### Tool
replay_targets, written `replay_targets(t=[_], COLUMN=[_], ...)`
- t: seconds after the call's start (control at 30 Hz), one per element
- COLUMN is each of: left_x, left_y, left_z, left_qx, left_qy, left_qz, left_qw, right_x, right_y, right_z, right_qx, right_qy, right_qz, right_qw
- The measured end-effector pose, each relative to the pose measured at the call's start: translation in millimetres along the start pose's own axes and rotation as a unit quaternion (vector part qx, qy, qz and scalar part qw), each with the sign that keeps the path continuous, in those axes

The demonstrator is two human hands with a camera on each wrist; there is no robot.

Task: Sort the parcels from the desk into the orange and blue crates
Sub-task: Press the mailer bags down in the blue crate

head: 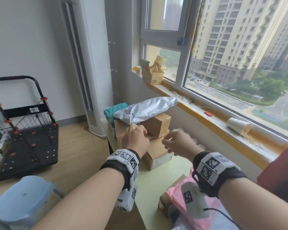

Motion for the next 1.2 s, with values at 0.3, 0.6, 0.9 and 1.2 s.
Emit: replay_targets(t=[0.3, 0.6, 0.9, 1.2], left_x=[-118, -189, -221, -224], left_y=[-7, -46, -73, -71], left_z=[41, 68, 79, 82], left_qx=[0.022, 0.065, 0.08, 0.11], left_qy=[-0.039, -0.056, -0.084, -0.099], left_qz=[0.025, 0.097, 0.145, 0.141], left_qw=[0.999, 0.992, 0.983, 0.979], right_x=[-91, -164, -195, -213], right_y=[-30, -62, -91, -102], right_z=[37, 31, 16, 24], right_qx=[-0.028, -0.141, -0.399, -0.421], right_qy=[-0.067, -0.184, -0.28, -0.284], right_qz=[-0.033, -0.096, -0.114, -0.18], right_qw=[0.997, 0.968, 0.866, 0.842])
Point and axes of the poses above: each hand's wrist, its own x-axis away from the middle knuckle, its own y-axis out of the back of the hand, z = x × y, the point moved 5 cm from there along -x, towards the middle knuckle, and after that the axes turned 15 degrees about -x, right-handed, at the moved point
